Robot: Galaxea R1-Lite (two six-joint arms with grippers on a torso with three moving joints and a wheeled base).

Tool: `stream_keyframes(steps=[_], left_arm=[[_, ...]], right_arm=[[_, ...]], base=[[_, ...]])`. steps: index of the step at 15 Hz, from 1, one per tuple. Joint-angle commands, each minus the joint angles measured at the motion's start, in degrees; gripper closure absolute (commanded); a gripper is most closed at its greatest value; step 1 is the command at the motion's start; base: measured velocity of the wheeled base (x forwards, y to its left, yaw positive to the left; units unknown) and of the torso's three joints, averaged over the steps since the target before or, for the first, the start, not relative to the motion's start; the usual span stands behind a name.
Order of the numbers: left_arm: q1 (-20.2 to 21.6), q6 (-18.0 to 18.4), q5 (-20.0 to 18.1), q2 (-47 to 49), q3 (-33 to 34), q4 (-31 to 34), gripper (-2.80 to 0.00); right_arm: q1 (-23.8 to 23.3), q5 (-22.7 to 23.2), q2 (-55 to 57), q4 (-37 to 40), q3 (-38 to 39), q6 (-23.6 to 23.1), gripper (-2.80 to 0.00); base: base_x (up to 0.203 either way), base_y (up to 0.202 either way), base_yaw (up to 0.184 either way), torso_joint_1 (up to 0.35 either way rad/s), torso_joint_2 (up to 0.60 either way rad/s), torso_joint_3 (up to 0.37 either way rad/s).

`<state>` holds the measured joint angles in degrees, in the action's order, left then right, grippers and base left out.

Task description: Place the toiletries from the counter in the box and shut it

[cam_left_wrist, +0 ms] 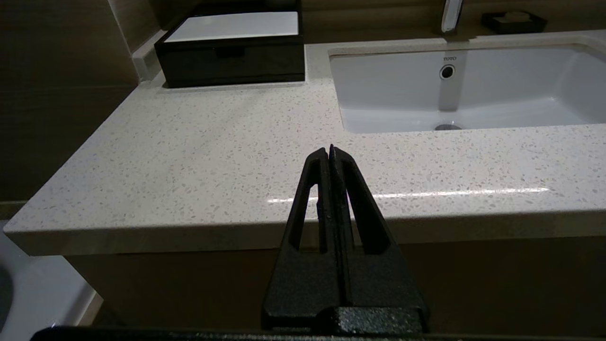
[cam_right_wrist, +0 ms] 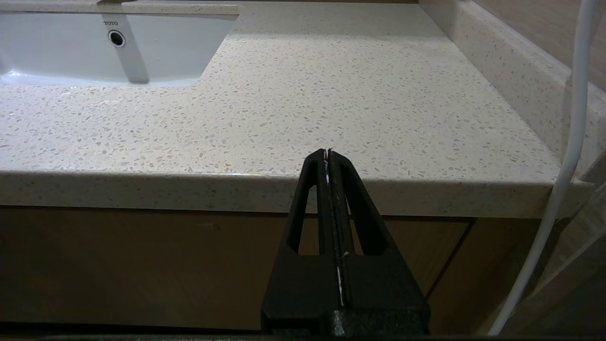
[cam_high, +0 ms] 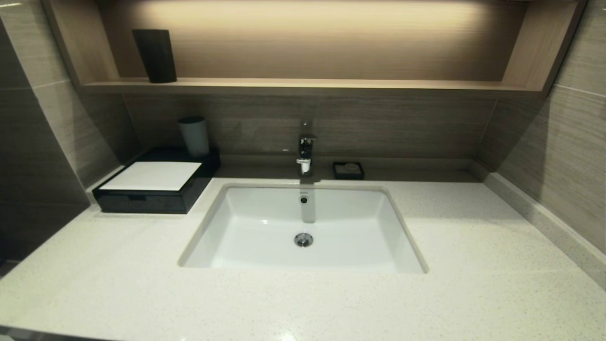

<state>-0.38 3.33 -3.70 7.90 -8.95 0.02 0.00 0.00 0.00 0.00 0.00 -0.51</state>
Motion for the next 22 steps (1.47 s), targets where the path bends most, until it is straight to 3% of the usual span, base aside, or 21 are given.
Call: stream_keyframes(steps=[1, 7, 14, 17, 22], left_arm=[[0.0, 0.0, 0.0, -2.1, 1.9, 0.0, 0.00], [0.0, 0.1, -0.1, -7.8, 6.1, 0.4, 0.00], [0.0, -0.1, 0.1, -7.8, 7.5, 0.1, 0.00], [0.0, 1.6, 2.8, -7.8, 9.0, -0.1, 0.00], [0.0, 2.2, 2.8, -7.8, 9.8, -1.8, 0.00]], right_arm=[[0.0, 0.0, -0.1, 0.0, 0.0, -0.1, 0.00], [0.0, 0.0, 0.0, 0.0, 0.0, 0.0, 0.00], [0.0, 0.0, 0.0, 0.0, 0.0, 0.0, 0.00], [0.0, 0.0, 0.0, 0.0, 0.0, 0.0, 0.00], [0.0, 0.0, 0.0, 0.0, 0.0, 0.0, 0.00]], base=[[0.000, 0.000, 0.000, 0.000, 0.00, 0.000], [0.000, 0.000, 0.000, 0.000, 0.00, 0.000], [0.000, 0.000, 0.000, 0.000, 0.00, 0.000], [0.000, 0.000, 0.000, 0.000, 0.00, 0.000], [0.000, 0.000, 0.000, 0.000, 0.00, 0.000]])
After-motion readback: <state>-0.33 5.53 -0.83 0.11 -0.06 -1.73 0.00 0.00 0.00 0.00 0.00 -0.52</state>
